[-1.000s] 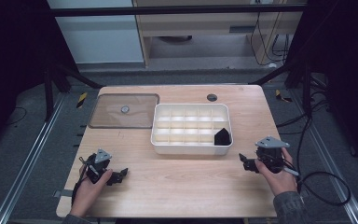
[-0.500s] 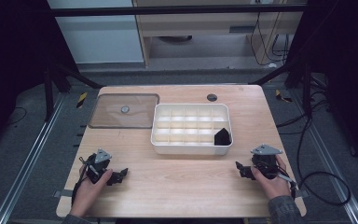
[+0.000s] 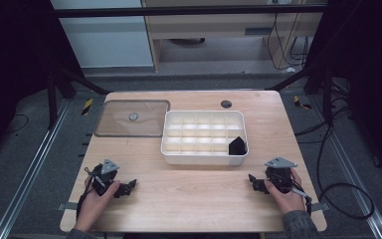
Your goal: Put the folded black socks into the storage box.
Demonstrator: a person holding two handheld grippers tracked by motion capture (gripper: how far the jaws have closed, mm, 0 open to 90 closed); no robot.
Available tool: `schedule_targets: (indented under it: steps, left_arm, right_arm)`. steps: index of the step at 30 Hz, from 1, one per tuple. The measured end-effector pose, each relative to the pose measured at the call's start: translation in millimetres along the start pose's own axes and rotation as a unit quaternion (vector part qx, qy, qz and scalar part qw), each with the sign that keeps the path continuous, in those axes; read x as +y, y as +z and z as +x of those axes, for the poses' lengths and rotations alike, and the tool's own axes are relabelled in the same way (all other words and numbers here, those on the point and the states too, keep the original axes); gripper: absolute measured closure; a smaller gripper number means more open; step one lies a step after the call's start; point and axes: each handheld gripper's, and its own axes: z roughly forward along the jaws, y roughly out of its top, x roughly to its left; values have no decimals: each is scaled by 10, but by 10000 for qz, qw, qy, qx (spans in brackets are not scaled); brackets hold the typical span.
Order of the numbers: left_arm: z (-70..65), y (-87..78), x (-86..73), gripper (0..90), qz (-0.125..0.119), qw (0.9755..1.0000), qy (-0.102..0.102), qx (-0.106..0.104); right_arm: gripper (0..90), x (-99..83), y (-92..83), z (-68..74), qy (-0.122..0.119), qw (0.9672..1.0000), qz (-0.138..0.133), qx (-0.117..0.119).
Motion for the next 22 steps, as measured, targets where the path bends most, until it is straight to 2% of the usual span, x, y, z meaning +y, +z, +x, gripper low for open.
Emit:
schedule_targets:
  steps: [7, 10, 13, 17, 22]
  left_arm:
    - [0, 0, 0, 0, -1, 10000, 1, 0]
    - [0, 0, 0, 0, 0, 10000, 0, 0]
    - [0, 0, 0, 0, -1, 10000, -1, -1]
    - [-2, 4, 3, 0, -4, 10000, 5, -3]
    - [-8, 12, 11, 0, -5, 10000, -8, -15]
  right_arm:
    - [94, 8, 67, 27, 67, 10000, -19, -49]
    - [87, 10, 107, 32, 126, 9999, 66, -89]
    - [78, 23, 123, 42, 230, 9997, 118, 8]
    - [57, 32, 137, 64, 256, 9996, 148, 0]
    - [25, 50, 160, 94, 344, 9991, 197, -125]
